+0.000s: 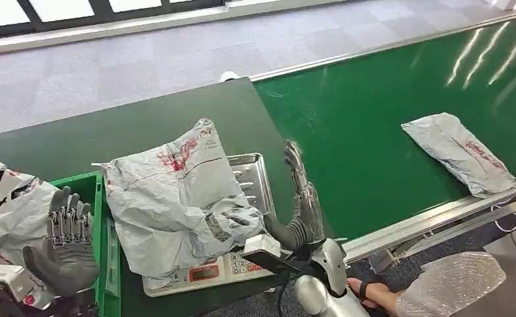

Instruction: Moved the parcel from conveyor to table for the left to box.

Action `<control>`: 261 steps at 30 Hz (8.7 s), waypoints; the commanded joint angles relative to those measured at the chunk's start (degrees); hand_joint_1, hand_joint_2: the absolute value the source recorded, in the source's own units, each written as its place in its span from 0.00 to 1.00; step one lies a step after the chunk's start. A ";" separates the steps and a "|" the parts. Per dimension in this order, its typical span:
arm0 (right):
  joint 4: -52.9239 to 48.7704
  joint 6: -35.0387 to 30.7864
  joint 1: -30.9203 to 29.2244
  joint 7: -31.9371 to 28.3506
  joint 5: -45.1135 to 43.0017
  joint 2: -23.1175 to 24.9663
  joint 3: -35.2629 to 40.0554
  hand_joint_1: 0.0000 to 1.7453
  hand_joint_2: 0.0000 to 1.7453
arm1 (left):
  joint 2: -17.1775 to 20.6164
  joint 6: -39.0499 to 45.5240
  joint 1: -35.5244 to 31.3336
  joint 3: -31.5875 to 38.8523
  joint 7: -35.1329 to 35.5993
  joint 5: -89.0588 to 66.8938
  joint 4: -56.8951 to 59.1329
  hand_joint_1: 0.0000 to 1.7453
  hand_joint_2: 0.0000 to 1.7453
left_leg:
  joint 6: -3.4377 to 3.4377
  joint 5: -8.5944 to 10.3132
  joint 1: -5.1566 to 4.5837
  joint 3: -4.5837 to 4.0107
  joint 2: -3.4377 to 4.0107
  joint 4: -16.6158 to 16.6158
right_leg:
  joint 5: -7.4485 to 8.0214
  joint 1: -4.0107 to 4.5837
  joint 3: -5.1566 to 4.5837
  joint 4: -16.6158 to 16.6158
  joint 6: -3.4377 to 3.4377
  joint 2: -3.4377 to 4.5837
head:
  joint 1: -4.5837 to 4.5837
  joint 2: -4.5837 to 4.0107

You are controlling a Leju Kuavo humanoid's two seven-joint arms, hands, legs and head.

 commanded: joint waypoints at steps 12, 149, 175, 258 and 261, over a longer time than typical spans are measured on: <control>-18.36 -5.41 12.49 -13.22 -15.34 1.30 -9.59 0.00 1.00 | 14.18 12.15 -16.77 -16.82 6.91 -57.38 8.10 0.00 1.00 | 0.04 0.00 -0.01 -0.02 -0.38 -0.03 | -0.10 -0.01 0.05 -0.05 0.00 -0.34 | -0.02 0.00; -19.56 -4.37 17.03 -11.71 -18.48 2.00 -10.83 0.00 1.00 | 25.44 27.30 -25.12 -0.32 22.31 -88.23 25.52 1.00 1.00 | 0.06 0.69 0.01 -0.59 0.15 -0.15 | 0.63 0.03 -0.62 -0.14 -0.01 0.19 | 0.02 0.00; -19.43 -1.30 16.49 -12.62 -18.02 3.05 -12.79 0.00 1.00 | 25.32 22.44 -13.60 5.00 18.94 -80.90 16.61 1.00 1.00 | 0.01 0.61 0.00 -0.72 0.07 -0.08 | 0.55 0.02 -0.77 -0.06 -0.06 0.11 | -0.02 0.00; 15.36 15.04 0.29 25.12 35.39 -31.52 -22.40 0.00 1.00 | -1.52 40.68 9.78 10.25 -18.08 6.86 -15.27 0.00 0.00 | 0.57 0.02 -0.07 -0.19 0.03 0.01 | 0.16 -0.22 0.09 -0.30 0.44 -0.02 | 0.00 0.00; 18.26 16.48 -2.07 25.22 34.18 -34.38 -21.53 0.00 1.00 | -0.08 41.63 7.87 8.45 -18.08 4.42 -12.90 0.00 0.00 | 0.61 0.04 -0.18 -0.18 0.02 0.06 | 0.23 -0.32 0.10 -0.29 0.51 0.01 | -0.02 0.00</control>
